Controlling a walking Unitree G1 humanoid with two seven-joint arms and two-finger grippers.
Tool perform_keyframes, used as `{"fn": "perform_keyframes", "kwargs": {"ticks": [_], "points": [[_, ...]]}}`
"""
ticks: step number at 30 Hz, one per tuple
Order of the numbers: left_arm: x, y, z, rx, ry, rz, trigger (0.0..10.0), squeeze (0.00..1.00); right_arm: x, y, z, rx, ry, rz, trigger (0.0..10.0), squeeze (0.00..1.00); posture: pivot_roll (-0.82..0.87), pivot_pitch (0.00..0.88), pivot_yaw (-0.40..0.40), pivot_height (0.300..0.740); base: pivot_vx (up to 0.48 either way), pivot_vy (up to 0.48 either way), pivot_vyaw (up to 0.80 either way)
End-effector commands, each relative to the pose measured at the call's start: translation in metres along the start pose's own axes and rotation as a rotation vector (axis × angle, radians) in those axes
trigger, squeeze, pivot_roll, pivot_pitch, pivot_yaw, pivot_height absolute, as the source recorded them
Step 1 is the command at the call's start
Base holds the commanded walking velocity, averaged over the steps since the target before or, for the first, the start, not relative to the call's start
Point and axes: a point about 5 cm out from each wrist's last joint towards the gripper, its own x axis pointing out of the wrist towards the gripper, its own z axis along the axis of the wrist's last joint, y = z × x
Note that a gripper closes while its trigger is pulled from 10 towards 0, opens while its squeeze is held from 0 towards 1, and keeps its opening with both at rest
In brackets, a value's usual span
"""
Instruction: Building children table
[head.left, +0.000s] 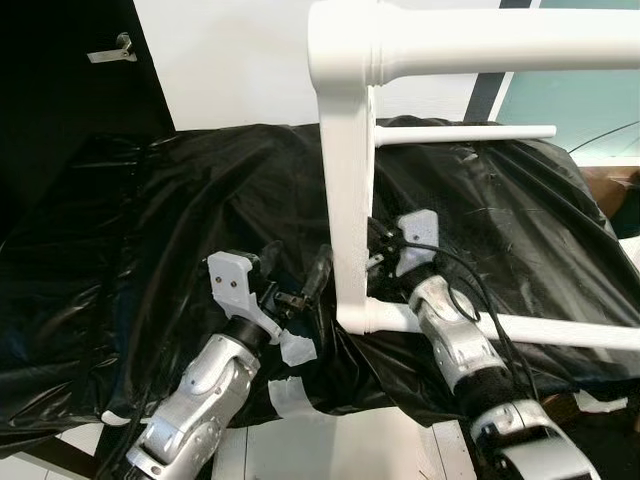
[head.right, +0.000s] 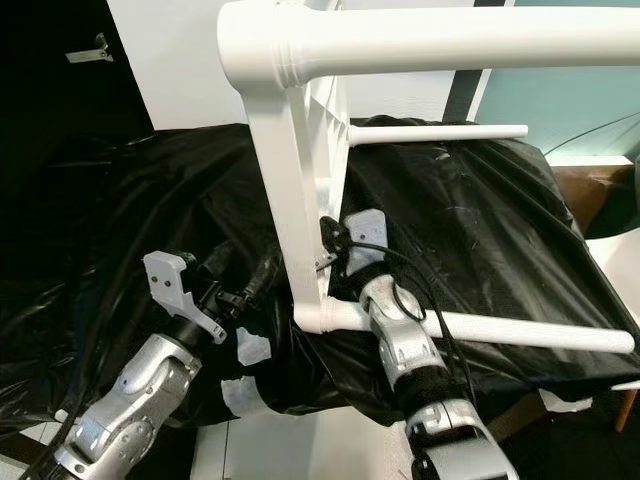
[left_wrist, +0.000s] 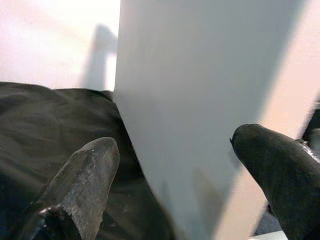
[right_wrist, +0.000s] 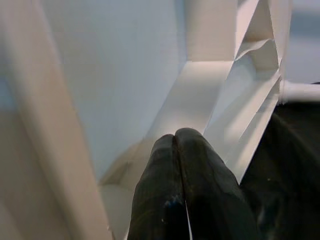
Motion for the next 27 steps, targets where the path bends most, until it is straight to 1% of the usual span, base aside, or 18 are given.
{"fn": "perform_keyframes", "kwargs": {"ticks": [1,4,6,9,10,11,12,14,15,16,17,18,20,23,27], "points": [[-0.003,-0.03,0.002,-0.008,-0.008,-0.501,10.0,0.0,-0.005,0.012,-0.028,-0.011,0.153,0.021,10.0,0.0,0.1,0.0,-0.013,0.74,0.0,0.0,0.0],[-0.003,-0.031,0.003,-0.012,-0.013,-0.506,10.0,0.0,-0.002,0.012,-0.027,-0.025,0.159,0.009,10.0,0.0,0.1,0.0,-0.016,0.74,0.0,0.0,0.0],[-0.004,-0.033,0.005,-0.012,-0.022,-0.515,10.0,0.0,0.004,0.012,-0.025,-0.045,0.167,-0.013,10.0,0.0,0.1,0.0,-0.021,0.74,0.0,0.0,0.0],[-0.008,-0.033,0.005,-0.011,-0.017,-0.527,10.0,0.0,0.005,0.017,-0.025,-0.04,0.169,0.014,10.0,0.0,0.11,0.0,-0.028,0.74,0.0,0.0,0.0],[-0.008,-0.034,0.005,-0.012,-0.016,-0.533,10.0,0.0,0.003,0.023,-0.027,-0.032,0.172,0.057,10.0,0.0,0.11,0.0,-0.029,0.74,0.0,0.0,0.0],[-0.008,-0.034,0.005,-0.012,-0.016,-0.533,10.0,0.0,0.003,0.023,-0.027,-0.032,0.172,0.057,10.0,0.0,0.11,0.0,-0.029,0.74,0.0,0.0,0.0],[-0.007,-0.035,0.005,-0.013,-0.015,-0.536,10.0,0.0,0.002,0.027,-0.028,-0.026,0.174,0.086,10.0,0.0,0.11,0.0,-0.029,0.74,0.0,0.0,0.0],[-0.007,-0.035,0.005,-0.013,-0.015,-0.536,10.0,0.0,0.002,0.027,-0.028,-0.026,0.174,0.086,10.0,0.0,0.11,0.0,-0.029,0.74,0.0,0.0,0.0],[-0.005,-0.036,0.004,-0.013,-0.016,-0.537,10.0,0.0,0.001,0.032,-0.029,-0.02,0.174,0.112,10.0,0.0,0.11,0.0,-0.03,0.74,0.0,0.0,0.0],[-0.005,-0.036,0.004,-0.013,-0.016,-0.537,10.0,0.0,0.001,0.032,-0.029,-0.02,0.174,0.112,10.0,0.0,0.11,0.0,-0.03,0.74,0.0,0.0,0.0],[-0.002,-0.036,0.004,-0.008,-0.013,-0.532,10.0,0.0,-0.001,0.037,-0.03,-0.009,0.167,0.141,10.0,0.0,0.11,0.0,-0.027,0.74,0.0,0.0,0.0],[-0.002,-0.036,0.004,-0.008,-0.013,-0.532,10.0,0.0,-0.001,0.037,-0.03,-0.009,0.167,0.141,10.0,0.0,0.11,0.0,-0.027,0.74,0.0,0.0,0.0],[0.005,-0.034,0.0,0.012,0.005,-0.508,10.0,0.0,-0.006,0.045,-0.028,0.014,0.139,0.184,10.0,0.0,0.1,0.0,-0.021,0.74,0.0,0.0,0.0],[0.007,-0.033,-0.002,0.02,0.011,-0.499,10.0,0.0,-0.009,0.047,-0.028,0.02,0.128,0.193,10.0,0.0,0.09,0.0,-0.019,0.74,0.0,0.0,0.0],[0.007,-0.034,-0.001,0.021,0.002,-0.511,10.0,0.0,-0.014,0.045,-0.033,0.02,0.144,0.176,10.0,0.0,0.09,0.0,-0.015,0.74,0.0,0.0,0.0]]}}
